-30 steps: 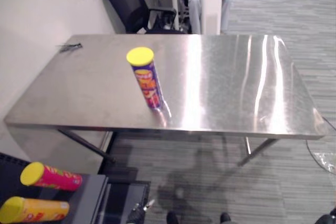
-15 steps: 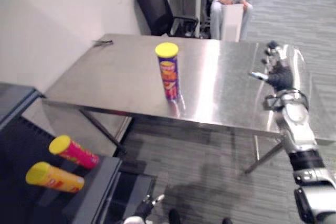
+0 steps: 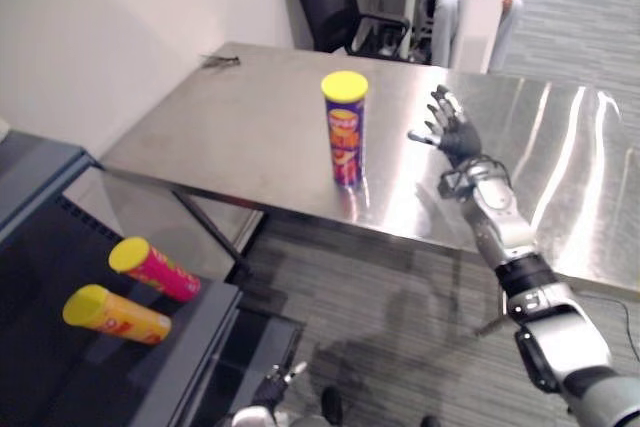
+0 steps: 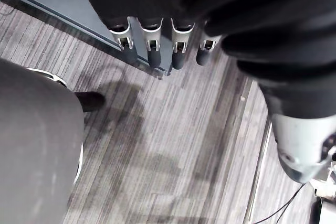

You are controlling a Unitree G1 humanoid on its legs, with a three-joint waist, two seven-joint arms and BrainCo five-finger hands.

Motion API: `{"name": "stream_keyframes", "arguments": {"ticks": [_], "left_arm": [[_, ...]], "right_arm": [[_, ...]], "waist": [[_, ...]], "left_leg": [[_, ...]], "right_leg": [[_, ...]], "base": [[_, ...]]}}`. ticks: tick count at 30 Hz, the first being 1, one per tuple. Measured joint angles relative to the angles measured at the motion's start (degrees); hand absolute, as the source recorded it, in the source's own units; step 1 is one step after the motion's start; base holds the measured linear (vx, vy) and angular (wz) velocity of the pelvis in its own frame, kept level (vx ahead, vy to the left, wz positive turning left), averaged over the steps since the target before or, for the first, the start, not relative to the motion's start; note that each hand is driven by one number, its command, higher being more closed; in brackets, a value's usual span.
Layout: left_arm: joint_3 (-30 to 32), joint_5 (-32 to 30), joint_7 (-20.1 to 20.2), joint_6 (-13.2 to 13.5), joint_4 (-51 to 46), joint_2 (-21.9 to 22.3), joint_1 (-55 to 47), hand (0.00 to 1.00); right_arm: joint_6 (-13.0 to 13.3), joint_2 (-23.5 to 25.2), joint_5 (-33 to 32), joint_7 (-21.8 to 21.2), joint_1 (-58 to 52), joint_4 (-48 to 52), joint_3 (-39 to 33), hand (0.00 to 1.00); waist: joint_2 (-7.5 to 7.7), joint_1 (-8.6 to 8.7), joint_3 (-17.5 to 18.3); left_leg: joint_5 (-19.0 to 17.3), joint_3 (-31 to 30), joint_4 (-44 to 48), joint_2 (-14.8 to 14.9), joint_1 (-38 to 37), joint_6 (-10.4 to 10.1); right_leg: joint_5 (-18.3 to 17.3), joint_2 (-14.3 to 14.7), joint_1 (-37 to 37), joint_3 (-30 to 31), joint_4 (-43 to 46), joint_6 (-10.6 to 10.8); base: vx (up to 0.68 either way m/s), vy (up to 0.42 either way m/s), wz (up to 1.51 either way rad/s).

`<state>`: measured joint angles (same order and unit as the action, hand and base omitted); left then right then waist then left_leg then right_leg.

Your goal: Put the gum and the chips on the shelf.

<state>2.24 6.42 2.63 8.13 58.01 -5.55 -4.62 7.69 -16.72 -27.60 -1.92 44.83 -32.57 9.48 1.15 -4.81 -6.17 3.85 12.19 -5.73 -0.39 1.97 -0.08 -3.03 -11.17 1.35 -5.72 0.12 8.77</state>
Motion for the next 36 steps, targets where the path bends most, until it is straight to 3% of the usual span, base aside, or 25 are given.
{"name": "stream_keyframes", "arguments": {"ticks": [19,36], "left_arm": [[0.37,0.22,-0.27,0.08,-2.82,0.36,0.05,0.00],[0.38,0.24,-0.37,0.09,-3.42,0.35,0.05,0.00]], "right_arm": [[-1.28,2.86,0.70,0.29,5.64,-4.49,0.12,0.00],[-1.82,4.41,0.75,0.14,7.88,-4.64,2.38,0.00]], "waist": [[-0.49,-0.54,-3.51],[-0.39,-0.76,-3.98]], "left_leg": [[0.16,-2.18,-0.24,0.03,1.14,-0.08],[0.34,-3.54,-0.24,0.02,1.95,-0.26]], "right_leg": [[-0.47,-0.21,0.27,-2.71,-0.11,-0.01],[-0.42,-0.16,0.33,-4.51,0.09,0.03]], "base": [[0.00,-0.001,0.06],[0.02,0.002,0.05]]}}
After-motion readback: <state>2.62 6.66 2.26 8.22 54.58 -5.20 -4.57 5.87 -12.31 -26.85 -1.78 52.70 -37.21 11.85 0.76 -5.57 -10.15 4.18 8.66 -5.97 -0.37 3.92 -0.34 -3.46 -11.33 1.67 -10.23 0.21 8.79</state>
